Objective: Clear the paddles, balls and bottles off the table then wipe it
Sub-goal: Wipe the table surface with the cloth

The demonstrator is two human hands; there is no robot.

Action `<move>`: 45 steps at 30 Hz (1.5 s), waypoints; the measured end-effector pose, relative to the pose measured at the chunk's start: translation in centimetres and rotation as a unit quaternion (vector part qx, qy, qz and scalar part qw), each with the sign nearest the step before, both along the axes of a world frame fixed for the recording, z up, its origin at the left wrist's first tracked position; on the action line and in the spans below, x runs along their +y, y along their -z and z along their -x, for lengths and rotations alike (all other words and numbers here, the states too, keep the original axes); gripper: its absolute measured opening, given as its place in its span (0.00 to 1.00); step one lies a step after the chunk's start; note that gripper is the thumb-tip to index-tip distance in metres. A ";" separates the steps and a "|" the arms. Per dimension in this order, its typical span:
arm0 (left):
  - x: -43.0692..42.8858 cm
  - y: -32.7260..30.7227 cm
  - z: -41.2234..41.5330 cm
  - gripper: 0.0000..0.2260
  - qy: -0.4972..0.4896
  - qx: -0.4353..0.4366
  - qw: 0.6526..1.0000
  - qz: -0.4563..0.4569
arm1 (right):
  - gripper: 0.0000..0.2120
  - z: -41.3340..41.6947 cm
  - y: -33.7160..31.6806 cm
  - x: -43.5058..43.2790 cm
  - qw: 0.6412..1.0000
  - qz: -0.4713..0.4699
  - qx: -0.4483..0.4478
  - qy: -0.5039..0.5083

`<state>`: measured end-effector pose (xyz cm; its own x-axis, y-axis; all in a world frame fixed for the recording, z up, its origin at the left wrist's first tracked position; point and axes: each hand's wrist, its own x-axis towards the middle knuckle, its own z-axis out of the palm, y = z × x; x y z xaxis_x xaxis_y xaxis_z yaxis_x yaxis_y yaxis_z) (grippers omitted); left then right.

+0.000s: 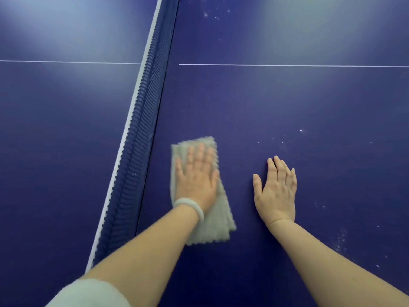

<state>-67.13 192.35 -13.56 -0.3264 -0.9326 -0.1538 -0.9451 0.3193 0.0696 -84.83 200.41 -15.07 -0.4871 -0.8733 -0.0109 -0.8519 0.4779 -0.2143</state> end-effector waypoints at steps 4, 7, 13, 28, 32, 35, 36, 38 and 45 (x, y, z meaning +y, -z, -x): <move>5.9 -0.3 -3.8 0.28 0.331 -0.004 0.943 -0.023 | 0.35 0.1 0.1 0.0 1.000 0.006 -0.003 -0.005; 3.9 0.0 -8.0 0.27 0.402 -0.037 0.915 0.002 | 0.34 0.1 0.0 0.1 1.000 0.006 -0.001 -0.004; -2.2 0.7 -6.4 0.27 -0.067 -0.019 0.998 0.012 | 0.31 0.0 -0.1 0.0 1.000 0.012 -0.003 -0.006; 5.3 0.3 -8.6 0.28 0.210 -0.033 0.977 -0.023 | 0.31 0.1 -0.1 0.2 1.000 0.015 -0.008 -0.009; 3.3 0.1 -6.1 0.27 -0.038 -0.022 0.999 -0.014 | 0.31 0.1 -0.3 0.0 1.000 0.021 -0.014 -0.012; 5.2 -0.4 -2.5 0.27 -0.098 -0.009 0.995 -0.018 | 0.32 0.2 -0.5 0.3 0.999 0.017 -0.030 -0.014; 6.4 -0.4 -1.4 0.27 -0.090 -0.004 0.996 -0.021 | 0.32 0.3 -0.7 0.3 0.999 0.016 -0.041 -0.017; 9.6 -0.4 0.8 0.27 -0.050 0.006 0.998 -0.025 | 0.30 0.8 -1.1 0.2 0.996 0.016 -0.087 -0.026; 17.5 -0.7 5.0 0.27 0.030 0.047 0.995 -0.080 | 0.23 1.0 -4.6 6.6 0.959 0.054 -0.278 -0.029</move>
<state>-72.16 209.85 -12.87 -0.4012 -0.8767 -0.2653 -0.9113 0.3528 0.2124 -85.87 207.00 -10.49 -0.3832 -0.9093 -0.1623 -0.6164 0.3827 -0.6882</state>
